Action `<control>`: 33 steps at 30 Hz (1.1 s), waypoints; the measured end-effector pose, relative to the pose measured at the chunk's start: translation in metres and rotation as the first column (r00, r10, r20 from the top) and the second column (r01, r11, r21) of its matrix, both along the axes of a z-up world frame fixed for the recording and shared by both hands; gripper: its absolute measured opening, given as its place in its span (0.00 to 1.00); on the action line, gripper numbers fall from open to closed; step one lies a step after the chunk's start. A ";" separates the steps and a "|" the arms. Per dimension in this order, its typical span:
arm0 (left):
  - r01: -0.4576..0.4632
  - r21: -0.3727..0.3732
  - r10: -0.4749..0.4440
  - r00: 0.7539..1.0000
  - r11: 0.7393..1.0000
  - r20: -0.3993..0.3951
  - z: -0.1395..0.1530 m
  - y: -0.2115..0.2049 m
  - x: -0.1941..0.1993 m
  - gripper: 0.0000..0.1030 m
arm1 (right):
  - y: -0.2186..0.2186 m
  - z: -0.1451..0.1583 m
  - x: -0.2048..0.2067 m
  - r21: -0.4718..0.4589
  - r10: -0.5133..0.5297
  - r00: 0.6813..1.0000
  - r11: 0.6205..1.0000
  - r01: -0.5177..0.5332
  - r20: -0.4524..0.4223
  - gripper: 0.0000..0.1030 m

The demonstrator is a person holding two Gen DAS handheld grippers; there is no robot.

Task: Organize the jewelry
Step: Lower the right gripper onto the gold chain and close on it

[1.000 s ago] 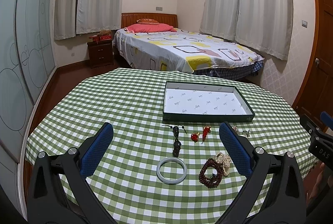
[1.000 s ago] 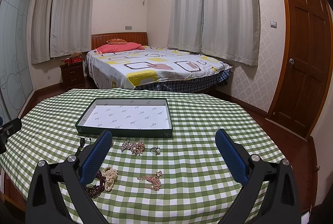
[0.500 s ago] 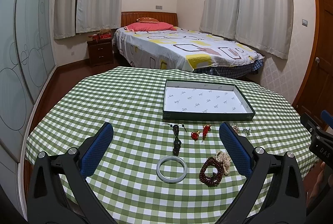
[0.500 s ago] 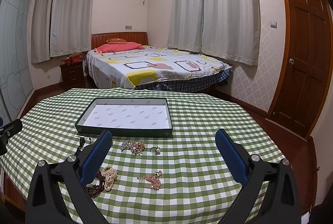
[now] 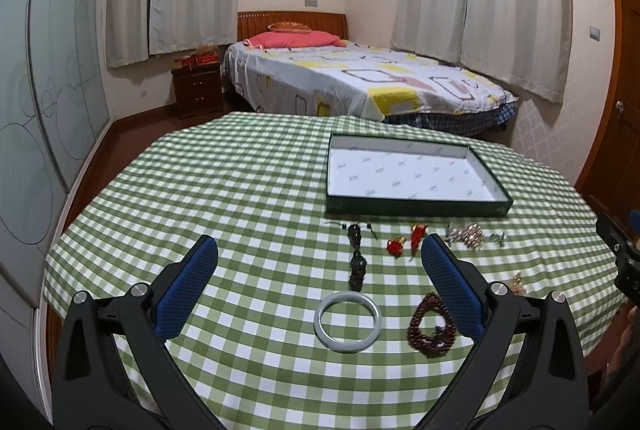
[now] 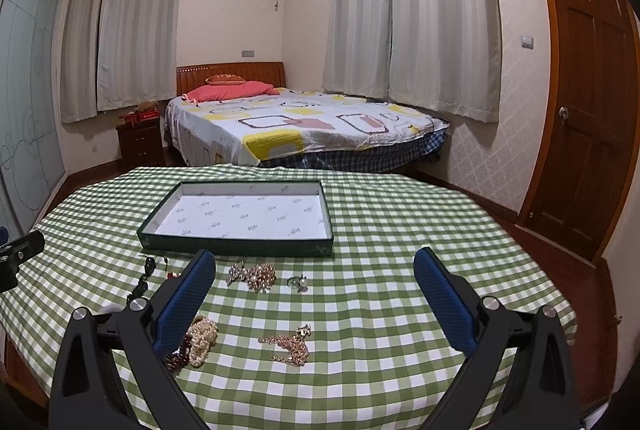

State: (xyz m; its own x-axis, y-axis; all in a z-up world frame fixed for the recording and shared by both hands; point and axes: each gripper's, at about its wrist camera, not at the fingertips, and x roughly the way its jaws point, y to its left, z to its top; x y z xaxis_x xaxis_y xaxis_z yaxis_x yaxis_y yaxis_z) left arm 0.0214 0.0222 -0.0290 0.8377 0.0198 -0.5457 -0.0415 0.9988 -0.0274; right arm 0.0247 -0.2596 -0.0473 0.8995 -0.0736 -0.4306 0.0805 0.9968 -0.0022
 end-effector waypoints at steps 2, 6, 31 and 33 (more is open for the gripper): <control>0.003 0.018 -0.003 1.000 1.000 -0.006 -0.012 -0.001 0.006 0.96 | -0.002 -0.013 0.007 0.002 0.002 1.000 1.000 -0.002 -0.020 0.94; 0.024 0.032 -0.023 0.999 0.999 -0.049 -0.040 -0.005 0.021 0.96 | -0.003 -0.038 0.020 0.004 0.011 0.998 1.000 -0.011 -0.063 0.94; 0.057 0.010 -0.052 0.955 0.998 -0.293 -0.118 -0.015 0.063 0.96 | 0.004 -0.114 0.057 0.063 0.096 0.942 0.995 -0.080 -0.323 0.37; 0.060 0.015 -0.053 0.952 0.998 -0.303 -0.121 -0.017 0.064 0.96 | 0.003 -0.114 0.057 0.066 0.096 0.942 0.995 -0.078 -0.323 0.33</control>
